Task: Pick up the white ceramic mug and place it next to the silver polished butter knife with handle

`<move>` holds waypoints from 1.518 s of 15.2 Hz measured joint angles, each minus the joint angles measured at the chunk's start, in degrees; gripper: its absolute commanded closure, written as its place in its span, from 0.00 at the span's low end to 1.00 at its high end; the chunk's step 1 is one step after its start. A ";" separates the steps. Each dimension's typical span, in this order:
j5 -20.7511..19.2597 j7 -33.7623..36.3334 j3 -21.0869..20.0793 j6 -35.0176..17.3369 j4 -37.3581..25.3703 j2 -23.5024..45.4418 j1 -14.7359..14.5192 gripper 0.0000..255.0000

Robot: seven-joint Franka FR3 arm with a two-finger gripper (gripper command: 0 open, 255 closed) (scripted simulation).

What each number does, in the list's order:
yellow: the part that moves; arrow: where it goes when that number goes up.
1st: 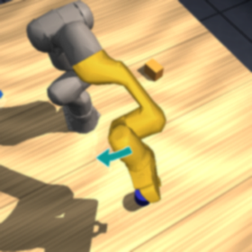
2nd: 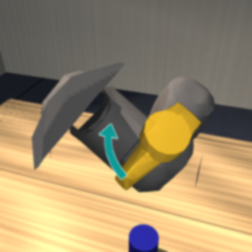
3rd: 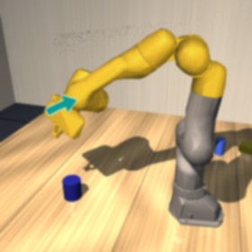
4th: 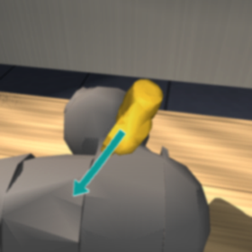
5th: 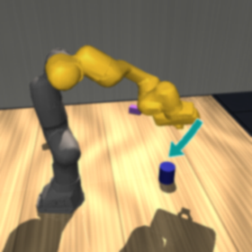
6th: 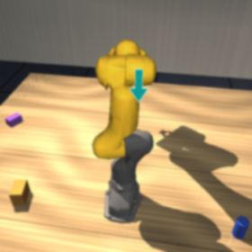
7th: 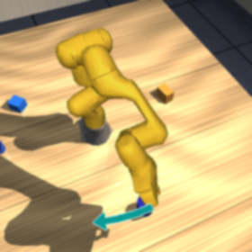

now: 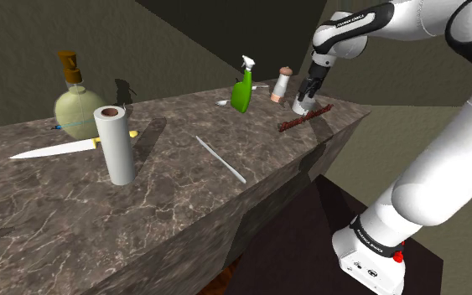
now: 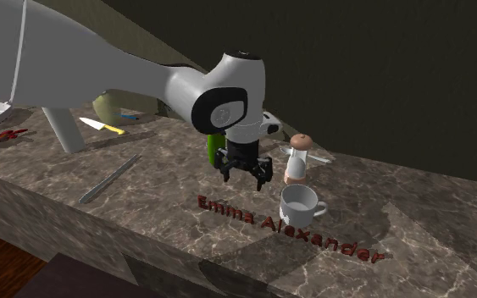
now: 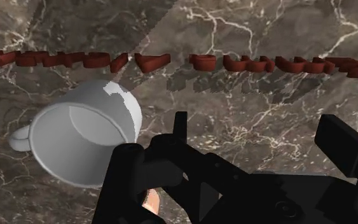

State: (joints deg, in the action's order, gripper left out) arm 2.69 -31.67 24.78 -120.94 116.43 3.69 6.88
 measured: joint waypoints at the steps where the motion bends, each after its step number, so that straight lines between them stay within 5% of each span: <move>1: 0.61 -0.91 0.31 -0.50 -1.19 1.61 0.47 0.00; 10: 7.81 -7.69 0.58 -1.87 -18.16 19.45 6.56 0.00; 23: 9.54 -8.85 -0.24 -6.18 -17.13 22.87 7.46 0.00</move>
State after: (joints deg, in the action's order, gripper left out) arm 12.24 -40.52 24.54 -127.12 99.29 26.55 14.33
